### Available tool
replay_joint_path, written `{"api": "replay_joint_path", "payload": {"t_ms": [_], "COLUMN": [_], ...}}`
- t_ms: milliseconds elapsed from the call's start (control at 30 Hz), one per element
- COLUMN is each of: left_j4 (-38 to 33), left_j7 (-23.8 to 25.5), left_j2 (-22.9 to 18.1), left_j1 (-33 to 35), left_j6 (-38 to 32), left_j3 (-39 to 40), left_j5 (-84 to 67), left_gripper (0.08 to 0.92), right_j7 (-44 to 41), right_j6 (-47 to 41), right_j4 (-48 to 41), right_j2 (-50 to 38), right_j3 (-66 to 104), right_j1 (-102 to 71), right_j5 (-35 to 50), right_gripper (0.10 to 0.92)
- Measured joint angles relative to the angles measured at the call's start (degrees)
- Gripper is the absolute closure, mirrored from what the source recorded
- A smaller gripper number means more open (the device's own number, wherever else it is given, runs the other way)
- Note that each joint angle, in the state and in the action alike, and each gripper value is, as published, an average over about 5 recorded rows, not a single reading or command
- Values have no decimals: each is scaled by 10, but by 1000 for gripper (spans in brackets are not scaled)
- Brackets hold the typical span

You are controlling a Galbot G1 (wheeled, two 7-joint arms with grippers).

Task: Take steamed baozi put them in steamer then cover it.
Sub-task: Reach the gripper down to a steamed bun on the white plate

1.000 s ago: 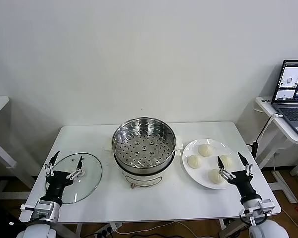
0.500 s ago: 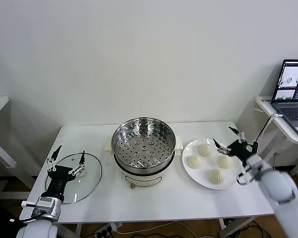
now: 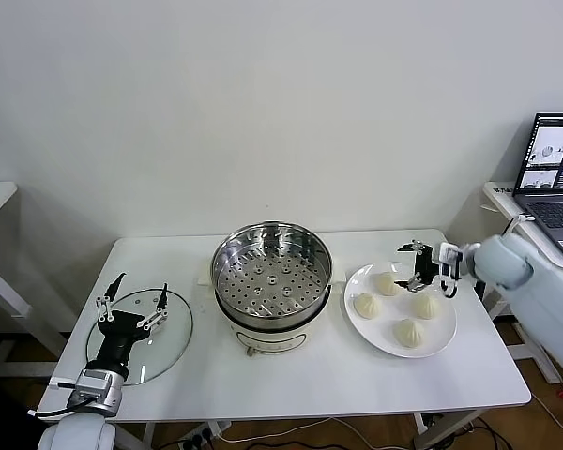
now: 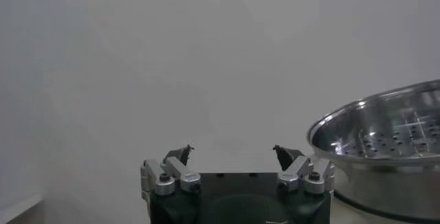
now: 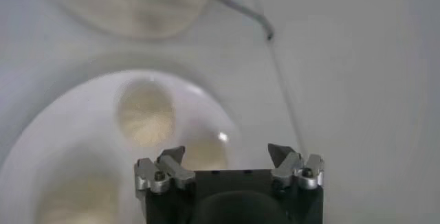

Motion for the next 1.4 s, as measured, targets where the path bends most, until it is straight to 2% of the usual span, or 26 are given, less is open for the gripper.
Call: {"api": "replay_joint_path", "payload": {"t_ms": [267, 667, 1400], "left_j4": [1, 1, 9], "left_j7": [1, 3, 3], "left_j2": [-2, -2, -7], "left_j1": [2, 6, 5], "left_j6": [1, 2, -4], "left_j3": [1, 0, -2], "left_j5": [0, 3, 10], "left_gripper": [177, 177, 177], "right_j7": [-40, -57, -43], "right_j6": [14, 47, 76], "right_j4": [-94, -214, -303], "right_j2": [62, 147, 220], "right_j3": [-59, -77, -60], "right_j1": [53, 67, 49], "right_j5": [-31, -84, -136], "right_gripper": [203, 203, 203]}}
